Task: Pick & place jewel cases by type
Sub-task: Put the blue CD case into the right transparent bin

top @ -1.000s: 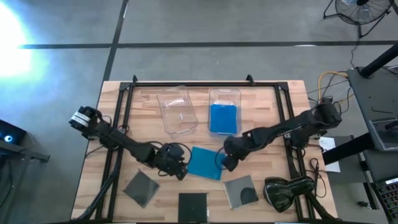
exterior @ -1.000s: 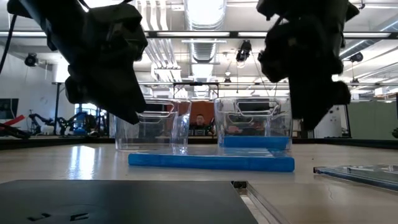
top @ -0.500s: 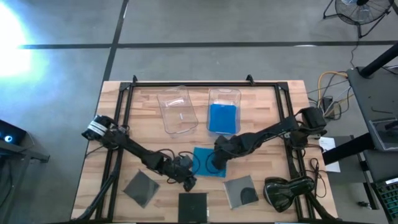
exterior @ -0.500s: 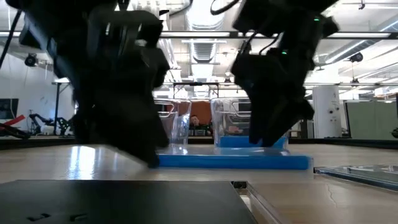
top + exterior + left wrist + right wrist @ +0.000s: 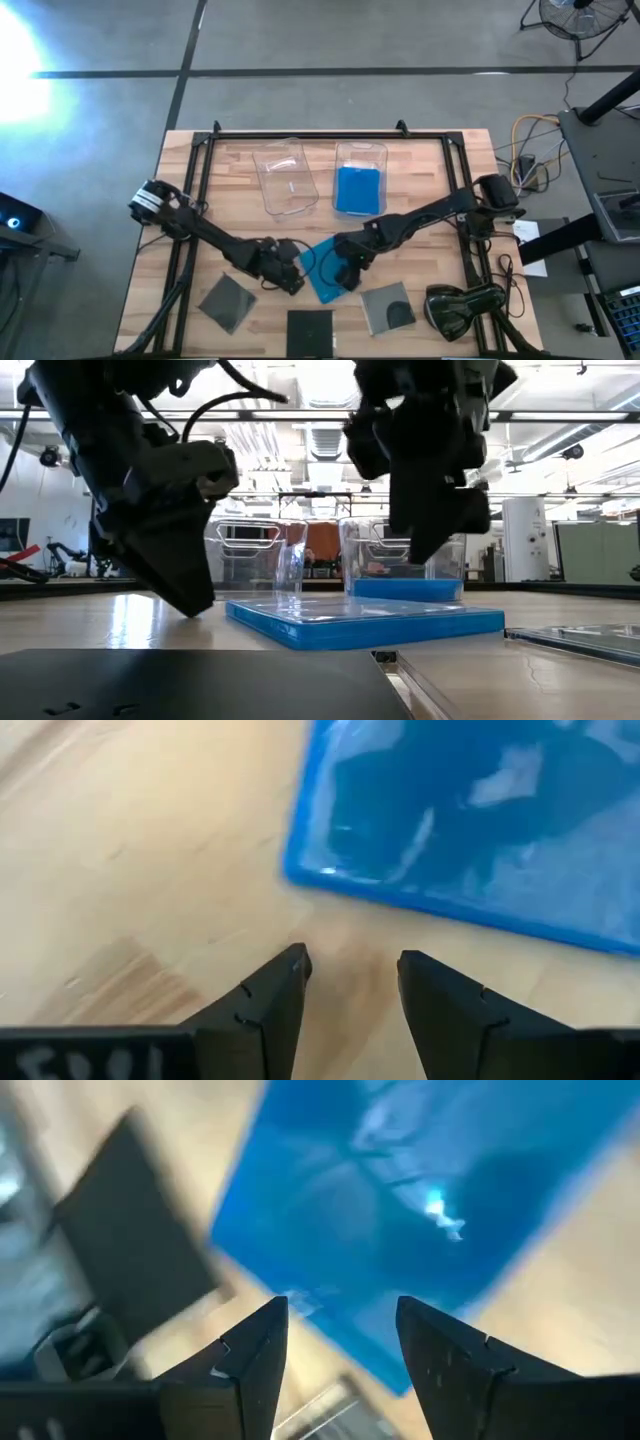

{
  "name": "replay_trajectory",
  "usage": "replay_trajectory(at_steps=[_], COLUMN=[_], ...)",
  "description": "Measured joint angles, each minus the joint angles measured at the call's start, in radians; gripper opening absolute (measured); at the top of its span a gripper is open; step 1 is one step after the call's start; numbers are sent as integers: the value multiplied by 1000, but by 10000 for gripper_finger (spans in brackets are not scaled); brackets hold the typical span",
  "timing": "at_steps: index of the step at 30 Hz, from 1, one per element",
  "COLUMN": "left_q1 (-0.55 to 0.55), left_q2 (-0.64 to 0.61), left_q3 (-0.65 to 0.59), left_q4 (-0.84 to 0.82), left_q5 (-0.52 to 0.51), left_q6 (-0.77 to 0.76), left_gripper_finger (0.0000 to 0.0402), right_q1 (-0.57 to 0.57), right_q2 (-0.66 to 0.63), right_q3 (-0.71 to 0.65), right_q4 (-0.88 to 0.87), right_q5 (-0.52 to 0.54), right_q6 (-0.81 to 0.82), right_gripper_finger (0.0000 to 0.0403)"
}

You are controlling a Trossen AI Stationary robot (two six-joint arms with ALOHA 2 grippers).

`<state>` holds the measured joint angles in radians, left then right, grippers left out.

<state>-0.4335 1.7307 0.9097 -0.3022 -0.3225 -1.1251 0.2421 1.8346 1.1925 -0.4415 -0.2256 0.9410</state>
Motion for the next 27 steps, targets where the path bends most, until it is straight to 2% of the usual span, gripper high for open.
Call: replay_trajectory(at_steps=[4,7,11,16,24,27], left_q1=[-10,-13,-13,-11,-8,-8], left_q2=[-15,3,45,77,88,88], left_q3=[-2,-2,0,5,-3,-15], left_q4=[23,127,232,249,214,213], left_q5=[8,69,98,101,121,125], left_q6=[-83,-85,-73,-53,46,62], left_gripper_finger=[147,147,147,147,147,147], right_q1=[1,-11,-36,-39,-27,-25], right_q2=[-16,2,28,24,-14,-62], right_q3=[-12,-68,-151,-223,-179,-138], right_q4=[-91,-29,157,328,431,496], right_q5=[187,198,119,59,-131,-103], right_q6=[172,210,236,208,152,127], right_gripper_finger=[182,182,183,183,183,183])
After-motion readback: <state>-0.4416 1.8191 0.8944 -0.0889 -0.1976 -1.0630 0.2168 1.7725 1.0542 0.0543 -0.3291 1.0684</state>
